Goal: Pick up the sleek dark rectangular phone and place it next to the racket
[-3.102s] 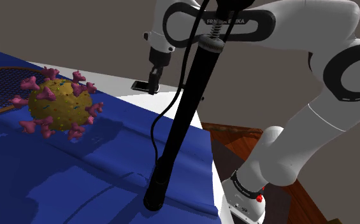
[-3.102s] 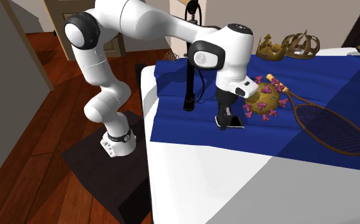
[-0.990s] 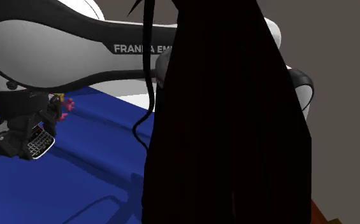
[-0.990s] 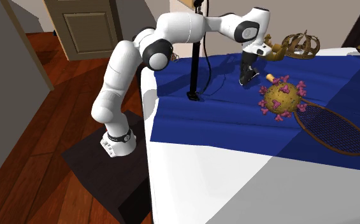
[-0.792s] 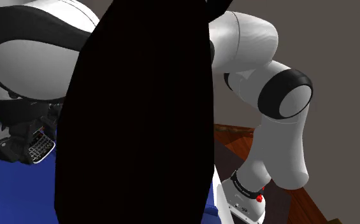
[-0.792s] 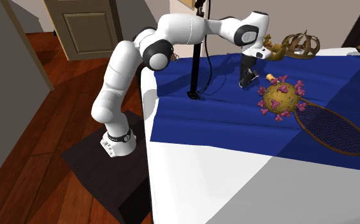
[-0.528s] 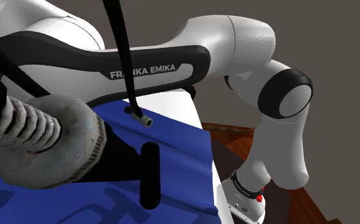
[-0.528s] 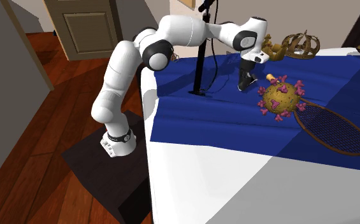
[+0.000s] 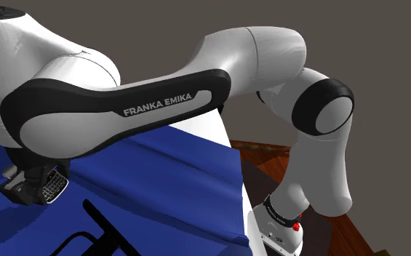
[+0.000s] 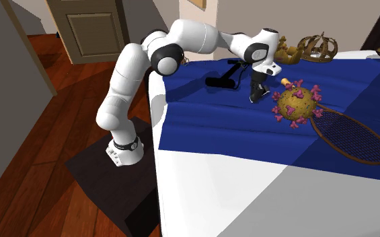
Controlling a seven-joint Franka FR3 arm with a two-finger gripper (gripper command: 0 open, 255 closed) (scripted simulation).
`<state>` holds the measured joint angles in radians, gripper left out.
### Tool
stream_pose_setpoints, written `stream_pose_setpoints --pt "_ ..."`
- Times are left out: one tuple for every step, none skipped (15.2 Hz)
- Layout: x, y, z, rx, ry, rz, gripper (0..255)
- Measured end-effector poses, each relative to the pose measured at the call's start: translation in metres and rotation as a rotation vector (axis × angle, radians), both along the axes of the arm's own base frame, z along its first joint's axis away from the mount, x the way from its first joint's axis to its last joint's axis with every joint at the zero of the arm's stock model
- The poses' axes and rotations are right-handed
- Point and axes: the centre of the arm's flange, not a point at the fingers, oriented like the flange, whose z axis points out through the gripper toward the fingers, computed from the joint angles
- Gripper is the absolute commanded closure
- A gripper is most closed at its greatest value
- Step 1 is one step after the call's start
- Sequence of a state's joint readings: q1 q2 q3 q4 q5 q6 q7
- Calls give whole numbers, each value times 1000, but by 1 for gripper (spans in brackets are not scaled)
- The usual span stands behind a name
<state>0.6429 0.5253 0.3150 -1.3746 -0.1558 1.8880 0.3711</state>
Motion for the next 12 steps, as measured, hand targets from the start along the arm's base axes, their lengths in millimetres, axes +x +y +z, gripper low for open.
stream_pose_setpoints --pt "1 0 -5 0 0 0 255" --pt "1 0 -11 0 0 0 255" --pt "1 0 -12 2 -2 -1 255" --pt "1 0 -12 4 -4 -1 255" --pt "1 1 -12 4 -5 -1 255" --pt "1 1 -12 4 -5 0 255" --pt "1 1 -12 5 -6 0 255" --pt "1 1 -12 6 -6 0 255" --pt "1 1 -12 6 -6 0 255" --pt "1 1 -12 6 -6 0 0" --pt "0 2 -14 3 -3 0 0" --pt "0 2 -14 2 -2 0 0"
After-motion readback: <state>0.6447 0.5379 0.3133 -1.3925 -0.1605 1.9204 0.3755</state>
